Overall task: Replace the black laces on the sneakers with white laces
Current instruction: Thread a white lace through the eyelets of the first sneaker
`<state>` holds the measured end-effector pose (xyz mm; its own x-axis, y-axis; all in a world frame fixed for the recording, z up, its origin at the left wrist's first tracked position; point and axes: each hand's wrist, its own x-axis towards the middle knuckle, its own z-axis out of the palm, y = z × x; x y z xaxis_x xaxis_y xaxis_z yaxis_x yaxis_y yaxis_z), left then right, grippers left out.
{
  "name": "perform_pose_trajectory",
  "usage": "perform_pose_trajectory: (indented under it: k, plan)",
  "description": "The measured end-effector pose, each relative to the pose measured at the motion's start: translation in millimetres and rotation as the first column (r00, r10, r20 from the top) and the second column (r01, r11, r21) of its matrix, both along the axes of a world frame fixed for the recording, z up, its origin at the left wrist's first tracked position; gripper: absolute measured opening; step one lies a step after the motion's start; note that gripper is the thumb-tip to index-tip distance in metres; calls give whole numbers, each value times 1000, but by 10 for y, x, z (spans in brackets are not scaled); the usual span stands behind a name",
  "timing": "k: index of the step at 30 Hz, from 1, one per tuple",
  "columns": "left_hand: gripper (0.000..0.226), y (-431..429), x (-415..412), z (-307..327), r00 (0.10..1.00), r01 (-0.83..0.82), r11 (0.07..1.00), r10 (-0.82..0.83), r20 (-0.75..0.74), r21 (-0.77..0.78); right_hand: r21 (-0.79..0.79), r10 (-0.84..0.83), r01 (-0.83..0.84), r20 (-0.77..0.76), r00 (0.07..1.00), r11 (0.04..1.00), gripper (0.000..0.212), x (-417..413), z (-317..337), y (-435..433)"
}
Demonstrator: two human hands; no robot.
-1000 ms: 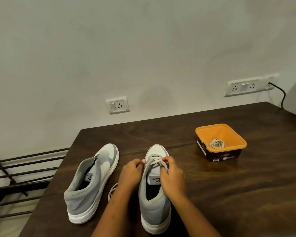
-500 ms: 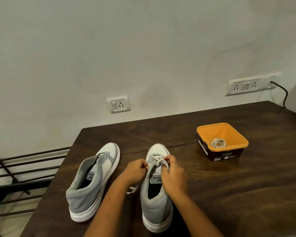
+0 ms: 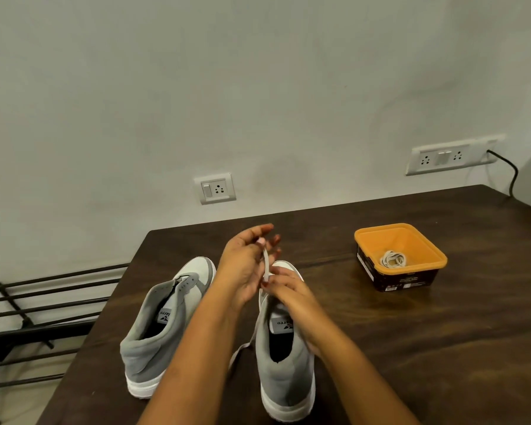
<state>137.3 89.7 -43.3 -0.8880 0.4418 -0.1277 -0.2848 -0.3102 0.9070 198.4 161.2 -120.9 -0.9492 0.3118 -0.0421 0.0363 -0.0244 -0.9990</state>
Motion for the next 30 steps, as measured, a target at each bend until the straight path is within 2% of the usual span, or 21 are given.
perform_pose_trajectory:
  k: [2,4,6,7,8,10,12,14,15,17,19,22,25,27,30]
  plan:
    - [34,38,0,-17,997,-75,997,74,26,30,5,52,-52,-47,998,999,29,20,67,36]
    - [38,-39,-57,-94,985,-167,986,167,32,-8,-55,40,-45,-79,996,997,33,66,122,141]
    - [42,-220,-176,-241,961,-277,933,266,-79,-229,-40,20,-22,-51,999,999,34,122,156,287]
    - [44,-324,-222,-330,949,-313,871,270,-163,-380,-7,9,-9,-25,1000,1000,33,155,164,350]
    - [44,-414,-248,-419,948,-312,798,229,-219,-515,12,-14,14,-6,1000,1000,33,174,152,401]
    - [44,-511,-246,-578,978,-197,727,104,-179,-657,45,-83,82,12,996,996,30,175,90,474]
    - [40,-489,-197,-631,994,-112,786,87,-71,-608,146,-112,111,3,994,983,22,159,60,467]
    - [39,-413,-155,-567,973,-171,930,211,91,-326,245,-65,66,-12,998,967,10,138,45,386]
    - [39,-358,-130,-504,949,-228,962,254,184,-150,292,-16,16,-2,1000,956,8,133,45,319]
    - [38,-228,-102,-405,913,-329,941,295,283,80,469,23,-39,40,999,883,16,107,6,181]
    - [40,-86,-49,-344,899,-380,912,324,295,156,615,11,-42,54,998,787,30,74,13,63]
    - [45,39,-9,-338,862,-474,856,404,305,207,574,73,-95,61,995,813,37,30,70,-32]
    - [44,18,-59,-407,817,-550,806,464,343,219,506,47,-62,43,998,860,38,32,68,19]
    - [42,-65,-83,-466,833,-526,838,472,289,145,361,5,-3,-4,1000,932,30,37,61,79]
    - [40,-227,-119,-581,893,-421,902,430,134,-91,118,-37,38,-12,999,992,20,34,101,181]
